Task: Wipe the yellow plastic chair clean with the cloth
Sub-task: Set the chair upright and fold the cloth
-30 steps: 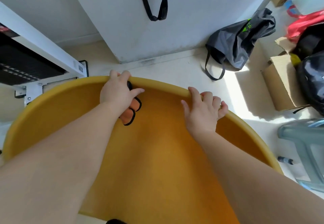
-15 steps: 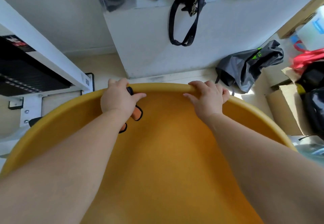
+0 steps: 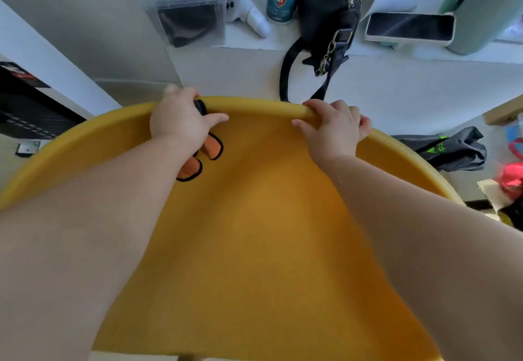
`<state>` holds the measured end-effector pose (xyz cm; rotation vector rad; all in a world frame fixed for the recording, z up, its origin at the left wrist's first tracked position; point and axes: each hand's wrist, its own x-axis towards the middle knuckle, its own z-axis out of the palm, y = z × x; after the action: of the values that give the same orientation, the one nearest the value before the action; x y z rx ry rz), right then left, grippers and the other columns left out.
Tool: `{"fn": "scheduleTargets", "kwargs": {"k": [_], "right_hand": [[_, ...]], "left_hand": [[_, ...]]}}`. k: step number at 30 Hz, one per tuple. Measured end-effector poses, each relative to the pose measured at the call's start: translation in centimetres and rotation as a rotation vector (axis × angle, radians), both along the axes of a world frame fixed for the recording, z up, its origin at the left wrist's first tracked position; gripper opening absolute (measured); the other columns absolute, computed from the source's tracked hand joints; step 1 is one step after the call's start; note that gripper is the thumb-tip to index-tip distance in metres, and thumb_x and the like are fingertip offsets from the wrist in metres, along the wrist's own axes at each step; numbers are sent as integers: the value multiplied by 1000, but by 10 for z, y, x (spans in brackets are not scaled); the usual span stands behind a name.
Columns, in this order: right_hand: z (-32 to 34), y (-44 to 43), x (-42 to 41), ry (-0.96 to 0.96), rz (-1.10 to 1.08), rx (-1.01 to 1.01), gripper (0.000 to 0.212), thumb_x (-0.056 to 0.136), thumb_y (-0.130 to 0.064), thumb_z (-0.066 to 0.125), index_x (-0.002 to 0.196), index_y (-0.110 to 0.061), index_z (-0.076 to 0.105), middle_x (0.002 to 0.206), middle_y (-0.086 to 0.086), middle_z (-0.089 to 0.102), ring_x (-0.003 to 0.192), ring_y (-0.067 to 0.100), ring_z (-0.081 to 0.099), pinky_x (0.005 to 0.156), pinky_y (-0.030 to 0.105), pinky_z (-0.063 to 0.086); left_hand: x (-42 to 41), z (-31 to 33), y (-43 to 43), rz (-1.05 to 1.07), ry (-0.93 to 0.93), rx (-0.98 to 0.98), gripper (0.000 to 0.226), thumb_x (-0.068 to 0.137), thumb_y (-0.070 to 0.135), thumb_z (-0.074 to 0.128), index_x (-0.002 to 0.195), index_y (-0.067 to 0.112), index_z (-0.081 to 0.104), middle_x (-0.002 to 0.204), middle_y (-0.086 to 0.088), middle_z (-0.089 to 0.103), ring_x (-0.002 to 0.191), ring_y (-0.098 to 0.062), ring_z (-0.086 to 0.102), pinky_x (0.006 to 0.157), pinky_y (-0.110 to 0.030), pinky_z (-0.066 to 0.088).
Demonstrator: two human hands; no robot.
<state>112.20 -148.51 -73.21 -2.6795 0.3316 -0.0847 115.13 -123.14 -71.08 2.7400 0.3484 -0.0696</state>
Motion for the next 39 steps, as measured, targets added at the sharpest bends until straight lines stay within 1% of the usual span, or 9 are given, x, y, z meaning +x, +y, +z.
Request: {"fn": "scheduleTargets", "kwargs": {"k": [9, 12, 15, 20, 23, 26, 31, 35, 39], "right_hand": [[1, -7, 75, 17, -13, 12, 35, 88, -57, 68, 121, -44, 68, 118, -2, 57, 121, 28, 44, 113, 49, 18], [-3, 0, 98, 14, 11, 22, 35, 90, -56, 66, 123, -43, 67, 119, -1, 57, 120, 28, 45, 112, 47, 20], [-6, 6, 109, 58, -15, -33, 39, 94, -55, 60, 130, -38, 63, 128, 2, 56, 125, 32, 44, 114, 46, 22], [-10, 29, 64, 11, 3, -98, 59, 89, -56, 64, 143, -34, 52, 152, 6, 40, 143, 34, 30, 117, 51, 20], [-7, 36, 17, 80, 74, 0, 55, 92, -56, 61, 142, -32, 54, 153, 6, 40, 144, 33, 30, 115, 50, 26], [3, 32, -30, 224, 140, 174, 52, 95, -56, 58, 142, -34, 53, 148, 0, 45, 139, 27, 34, 112, 43, 30], [46, 2, -95, 493, 334, 404, 54, 101, -49, 53, 151, -33, 43, 152, -2, 44, 138, 26, 37, 112, 40, 35], [104, -32, -126, 515, 381, 585, 49, 101, -46, 56, 146, -28, 51, 142, 1, 58, 132, 21, 49, 107, 36, 41], [157, -64, -163, 538, 380, 663, 34, 96, -39, 67, 125, -21, 64, 118, -1, 69, 108, 19, 63, 93, 35, 50]], "left_hand": [[70, -6, -9, -38, -10, 63, 72, 76, 67, 73, 130, 21, 59, 128, -8, 55, 106, -33, 60, 72, -39, 45], [84, -12, -2, 14, -19, 43, 71, 79, 65, 72, 134, 22, 59, 133, -8, 53, 110, -34, 60, 75, -42, 48], [90, -13, 0, -1, -5, 48, 66, 84, 56, 72, 138, 22, 57, 138, -9, 48, 114, -35, 59, 85, -44, 51], [70, 1, -8, -75, -61, 22, 62, 85, 43, 77, 139, 22, 54, 140, -6, 40, 109, -31, 60, 89, -42, 55], [37, 10, -16, -77, -51, -111, 55, 85, 43, 75, 133, 24, 57, 135, -3, 44, 107, -26, 58, 88, -33, 49], [-14, 15, -28, -133, 17, -220, 36, 85, 32, 77, 118, 22, 65, 117, -1, 55, 105, -23, 58, 85, -26, 40], [-96, 52, -68, -111, 331, -408, 13, 91, 24, 70, 98, 33, 66, 105, 5, 62, 97, -21, 61, 82, -32, 48], [-133, 121, -109, -82, 413, -520, 21, 93, 15, 58, 97, 32, 68, 98, 11, 64, 86, -10, 59, 64, -28, 45], [-178, 171, -152, -32, 440, -650, 31, 87, 2, 51, 85, 27, 69, 76, 14, 64, 70, -9, 54, 59, -29, 38]]}}
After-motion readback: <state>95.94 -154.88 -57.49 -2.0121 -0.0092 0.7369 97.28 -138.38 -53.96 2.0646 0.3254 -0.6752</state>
